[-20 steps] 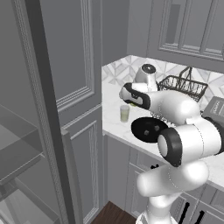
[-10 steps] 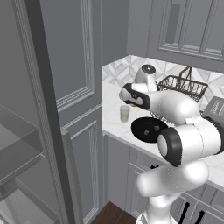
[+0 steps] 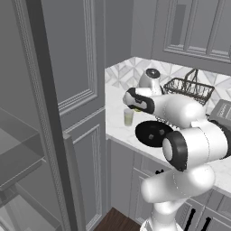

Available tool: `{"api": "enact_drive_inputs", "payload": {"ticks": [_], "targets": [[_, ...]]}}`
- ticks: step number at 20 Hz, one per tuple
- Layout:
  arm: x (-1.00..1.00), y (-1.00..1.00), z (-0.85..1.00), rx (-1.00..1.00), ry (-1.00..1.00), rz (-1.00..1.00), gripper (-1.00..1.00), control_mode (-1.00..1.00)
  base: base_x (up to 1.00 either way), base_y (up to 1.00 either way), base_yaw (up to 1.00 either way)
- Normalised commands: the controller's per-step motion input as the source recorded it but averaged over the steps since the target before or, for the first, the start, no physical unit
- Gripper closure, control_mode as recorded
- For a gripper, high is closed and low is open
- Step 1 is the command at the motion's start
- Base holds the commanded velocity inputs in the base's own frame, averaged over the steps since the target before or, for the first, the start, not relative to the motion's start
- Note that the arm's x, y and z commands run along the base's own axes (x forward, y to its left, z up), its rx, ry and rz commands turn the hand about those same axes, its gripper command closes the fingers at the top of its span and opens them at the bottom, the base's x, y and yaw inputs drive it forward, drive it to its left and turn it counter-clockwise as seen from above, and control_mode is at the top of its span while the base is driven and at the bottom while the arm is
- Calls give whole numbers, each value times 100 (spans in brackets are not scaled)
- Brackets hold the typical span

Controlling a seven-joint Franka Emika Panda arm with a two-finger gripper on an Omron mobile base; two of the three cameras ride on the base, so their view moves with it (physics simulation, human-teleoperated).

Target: Grab a lemon wedge from the fridge and one ice cube from the ice bowl, and put them in the glass of lemonade.

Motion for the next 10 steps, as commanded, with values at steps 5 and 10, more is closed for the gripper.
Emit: {"api": "enact_drive_inputs", "payload": {"ticks": [5, 10], "targets": [[25, 0, 0, 0, 2, 0, 100, -100, 0, 0, 0], [51, 0, 0, 0, 3, 0, 100, -100, 0, 0, 0]]}}
